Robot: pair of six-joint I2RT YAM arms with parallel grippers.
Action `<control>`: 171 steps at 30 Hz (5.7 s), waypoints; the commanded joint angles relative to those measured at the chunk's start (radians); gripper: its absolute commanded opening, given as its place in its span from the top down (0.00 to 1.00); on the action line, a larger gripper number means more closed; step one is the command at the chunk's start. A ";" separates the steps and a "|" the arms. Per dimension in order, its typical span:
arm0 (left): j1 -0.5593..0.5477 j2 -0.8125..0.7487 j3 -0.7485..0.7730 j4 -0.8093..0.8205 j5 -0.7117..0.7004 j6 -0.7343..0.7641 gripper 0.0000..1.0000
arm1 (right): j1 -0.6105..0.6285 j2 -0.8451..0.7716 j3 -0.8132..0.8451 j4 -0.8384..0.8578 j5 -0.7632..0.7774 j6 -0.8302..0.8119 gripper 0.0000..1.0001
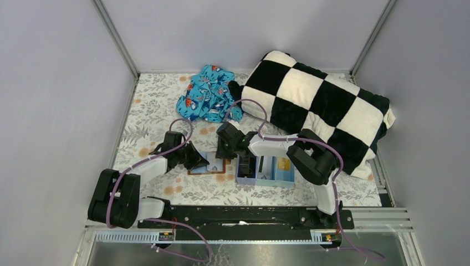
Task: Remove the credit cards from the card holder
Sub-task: Remove the credit card from the card holder, then place the credit card in the storage box.
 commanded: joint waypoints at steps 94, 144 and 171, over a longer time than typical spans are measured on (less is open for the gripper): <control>0.050 -0.435 0.292 -0.370 0.051 0.224 1.00 | -0.129 -0.390 -0.211 0.247 -0.320 -0.158 0.20; 0.092 -0.380 0.498 -0.416 0.068 0.282 0.33 | -0.359 -0.831 -0.326 -0.452 -0.126 -0.306 1.00; 0.090 -0.186 0.310 -0.415 -0.033 0.287 0.22 | -0.361 -0.746 -0.370 -0.512 -0.036 -0.288 0.50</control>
